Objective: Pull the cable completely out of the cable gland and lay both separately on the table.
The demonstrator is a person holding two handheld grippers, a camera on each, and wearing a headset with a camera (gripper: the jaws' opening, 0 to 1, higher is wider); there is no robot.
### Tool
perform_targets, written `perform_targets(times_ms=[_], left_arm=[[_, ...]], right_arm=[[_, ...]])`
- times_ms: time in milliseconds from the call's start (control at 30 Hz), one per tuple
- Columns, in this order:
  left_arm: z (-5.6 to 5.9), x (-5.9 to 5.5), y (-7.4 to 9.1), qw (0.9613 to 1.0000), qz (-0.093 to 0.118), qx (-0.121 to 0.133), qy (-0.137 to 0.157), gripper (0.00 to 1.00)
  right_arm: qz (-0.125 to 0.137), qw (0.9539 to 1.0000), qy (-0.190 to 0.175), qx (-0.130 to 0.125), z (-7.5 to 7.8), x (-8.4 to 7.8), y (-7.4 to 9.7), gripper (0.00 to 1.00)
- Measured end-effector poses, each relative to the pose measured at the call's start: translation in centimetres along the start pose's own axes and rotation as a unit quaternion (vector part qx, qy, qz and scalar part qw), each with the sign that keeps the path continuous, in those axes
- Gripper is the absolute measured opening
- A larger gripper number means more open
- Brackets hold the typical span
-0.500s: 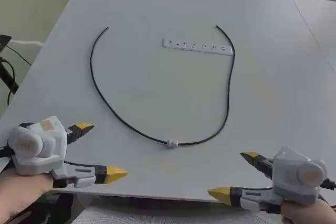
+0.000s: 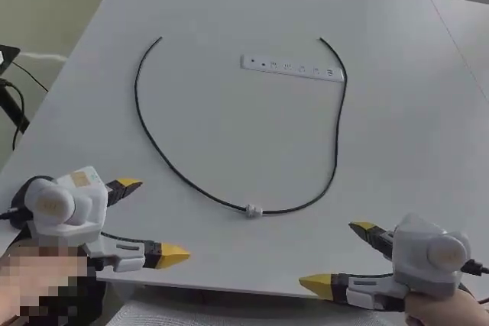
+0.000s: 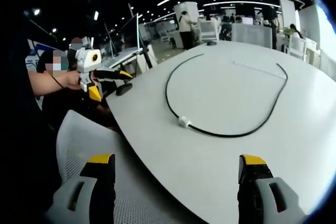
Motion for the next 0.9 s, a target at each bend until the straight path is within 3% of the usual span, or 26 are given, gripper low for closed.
perform_targets(times_ms=[233, 433, 767, 900], left_arm=[[0.3, 0.2, 0.1, 1.0000, 0.006, -0.003, 0.002, 0.99], [0.4, -0.1, -0.2, 1.0000, -0.003, -0.003, -0.001, 0.98], [1.1, -0.2, -0.1, 1.0000, -0.008, 0.002, -0.001, 0.97], [1.3, 0.2, -0.3, 0.9999, -0.002, -0.001, 0.011, 0.97]], right_arm=[[-0.006, 0.9999, 0.015, 0.000, 0.0, 0.2, -0.1, 0.97], [-0.013, 0.9996, 0.025, 0.003, 0.1, 0.9, -0.4, 0.95], [-0.023, 0.9966, 0.078, 0.013, 1.0, 4.1, -1.3, 0.88], [-0.023, 0.9955, 0.090, 0.018, 1.7, 5.3, -2.0, 0.85]])
Point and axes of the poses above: the centre of the closed fingertips' face, and the gripper's own axes: y roughly backward along the fingers, z roughly to its right, x roughly out of its top, the point moved 7 cm from there along y, roughly backward along the fingers, and after that the axes turned 10 degrees about -z, right-handed, at the moved point
